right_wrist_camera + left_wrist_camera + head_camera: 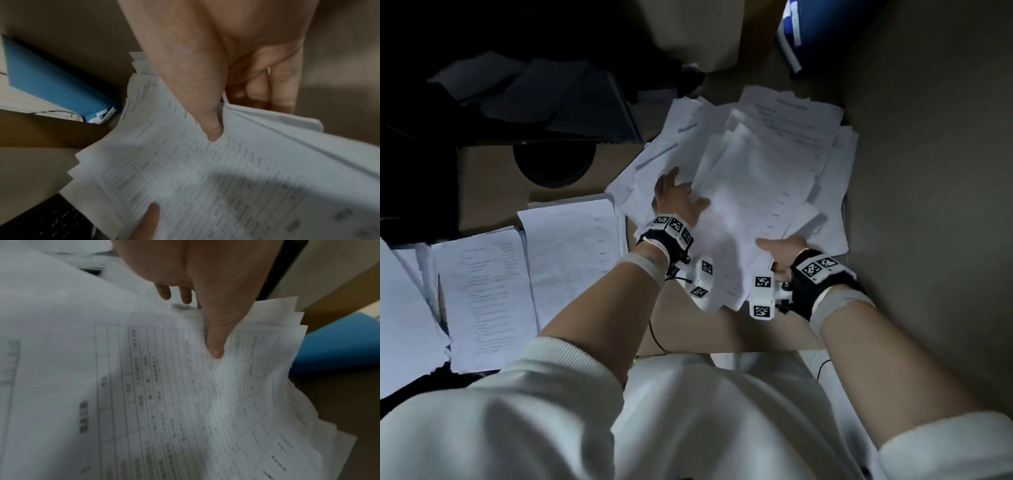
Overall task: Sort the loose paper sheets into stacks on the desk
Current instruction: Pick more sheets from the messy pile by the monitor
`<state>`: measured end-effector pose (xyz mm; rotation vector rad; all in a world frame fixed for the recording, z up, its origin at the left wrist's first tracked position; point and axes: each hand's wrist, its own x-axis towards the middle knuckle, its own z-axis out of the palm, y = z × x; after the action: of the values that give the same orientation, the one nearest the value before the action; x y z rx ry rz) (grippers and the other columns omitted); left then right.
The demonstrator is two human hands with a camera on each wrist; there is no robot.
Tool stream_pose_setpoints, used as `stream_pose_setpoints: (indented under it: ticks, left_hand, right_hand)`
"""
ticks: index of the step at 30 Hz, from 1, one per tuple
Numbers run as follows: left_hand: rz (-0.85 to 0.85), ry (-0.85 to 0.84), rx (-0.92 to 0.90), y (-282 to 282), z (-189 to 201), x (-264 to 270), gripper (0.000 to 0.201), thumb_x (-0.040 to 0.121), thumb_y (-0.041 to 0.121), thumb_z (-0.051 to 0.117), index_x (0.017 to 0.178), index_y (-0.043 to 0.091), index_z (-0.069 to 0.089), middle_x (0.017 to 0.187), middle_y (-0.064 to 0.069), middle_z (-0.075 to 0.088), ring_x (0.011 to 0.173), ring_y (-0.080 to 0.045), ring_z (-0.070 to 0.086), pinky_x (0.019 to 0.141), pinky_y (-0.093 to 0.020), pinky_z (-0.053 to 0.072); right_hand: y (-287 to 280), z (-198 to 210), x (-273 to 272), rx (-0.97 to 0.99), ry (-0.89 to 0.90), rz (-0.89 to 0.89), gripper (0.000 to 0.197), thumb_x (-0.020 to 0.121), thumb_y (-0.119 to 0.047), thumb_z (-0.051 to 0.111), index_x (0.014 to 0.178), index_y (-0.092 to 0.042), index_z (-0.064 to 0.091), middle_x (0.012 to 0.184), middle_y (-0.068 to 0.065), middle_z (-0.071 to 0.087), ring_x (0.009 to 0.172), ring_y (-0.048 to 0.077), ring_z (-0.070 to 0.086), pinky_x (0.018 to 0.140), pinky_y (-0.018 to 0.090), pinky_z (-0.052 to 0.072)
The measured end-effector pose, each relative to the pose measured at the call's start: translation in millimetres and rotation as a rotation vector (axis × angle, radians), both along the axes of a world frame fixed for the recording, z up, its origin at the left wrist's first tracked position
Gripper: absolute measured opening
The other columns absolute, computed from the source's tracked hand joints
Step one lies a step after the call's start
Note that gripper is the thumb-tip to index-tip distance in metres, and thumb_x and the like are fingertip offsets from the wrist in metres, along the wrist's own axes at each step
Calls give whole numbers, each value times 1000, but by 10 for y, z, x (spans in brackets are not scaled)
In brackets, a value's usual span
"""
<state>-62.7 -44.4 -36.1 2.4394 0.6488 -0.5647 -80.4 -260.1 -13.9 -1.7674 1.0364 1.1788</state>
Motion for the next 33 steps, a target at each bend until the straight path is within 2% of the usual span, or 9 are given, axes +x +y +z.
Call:
stream_pose_setpoints:
  ticks: [3, 7, 13, 16, 19, 24, 27, 30, 33]
  left_hand:
    - [-233, 64, 118, -62, -50, 158, 55, 89, 51, 64, 135, 22, 59, 166, 3, 6, 153, -27, -2, 123, -51, 7]
    - [-346, 64, 138, -219, -130, 341, 54, 86, 55, 63, 133, 27, 59, 166, 5, 8, 153, -26, -2, 122, -54, -3]
    - [-351, 30, 122, -137, -177, 544, 67, 77, 68, 66, 126, 22, 65, 153, 2, 36, 147, -26, 20, 121, -57, 0]
    - [-405, 111, 161, -152, -81, 625, 81, 76, 74, 62, 131, 14, 58, 142, -10, 48, 136, -33, 39, 118, -52, 20]
    - [-278, 158, -28, -115, -90, 506, 90, 70, 74, 68, 136, 15, 52, 135, -12, 52, 126, -34, 51, 108, -45, 40]
    - [143, 36, -310, 14, -120, 78, 72, 79, 33, 81, 130, 5, 39, 121, -12, 59, 110, -29, 60, 92, -34, 49]
    - [275, 88, -415, 25, -125, -142, 69, 77, 35, 81, 130, 4, 49, 118, -10, 65, 109, -28, 64, 95, -37, 52]
    - [247, 237, -411, -2, -62, -263, 52, 86, 36, 71, 119, -2, 59, 111, -10, 63, 105, -29, 61, 85, -32, 48]
    - [365, 181, -471, -53, -35, -370, 35, 91, 15, 64, 117, -7, 56, 105, -15, 59, 103, -29, 59, 81, -33, 44]
  right_hand:
    - [-68, -18, -68, -32, -13, -47, 37, 90, -29, 71, 106, 2, 59, 88, 12, 65, 77, 31, 65, 71, 39, 59]
    - [-122, -50, -120, -57, -56, -175, 43, 87, -31, 71, 111, 2, 59, 99, 14, 65, 88, 33, 66, 79, 40, 58]
    - [-70, -42, -113, -18, -68, -283, 45, 88, -29, 69, 121, 1, 59, 103, 16, 64, 101, 39, 66, 84, 44, 57]
    - [5, 26, -105, -8, -69, -307, 48, 90, -29, 68, 126, 1, 59, 98, 15, 64, 92, 35, 66, 85, 44, 56]
    - [73, 11, -134, -62, -117, -322, 47, 92, -28, 67, 125, 5, 57, 91, 10, 59, 79, 27, 56, 78, 36, 48]
    - [168, 63, -56, -157, -207, -384, 47, 98, -15, 56, 139, 3, 42, 132, 15, 55, 117, 34, 56, 92, 39, 46]
    - [185, 69, 16, -205, -327, -300, 40, 96, -18, 52, 131, 1, 47, 125, 17, 58, 117, 35, 57, 88, 35, 46]
    - [193, 108, 72, -179, -437, -215, 41, 94, -13, 53, 134, -9, 43, 114, 9, 59, 104, 32, 60, 76, 33, 45]
    - [229, 147, 143, -129, -454, -141, 72, 92, -9, 57, 150, -29, 20, 129, 6, 54, 103, 29, 59, 88, 37, 49]
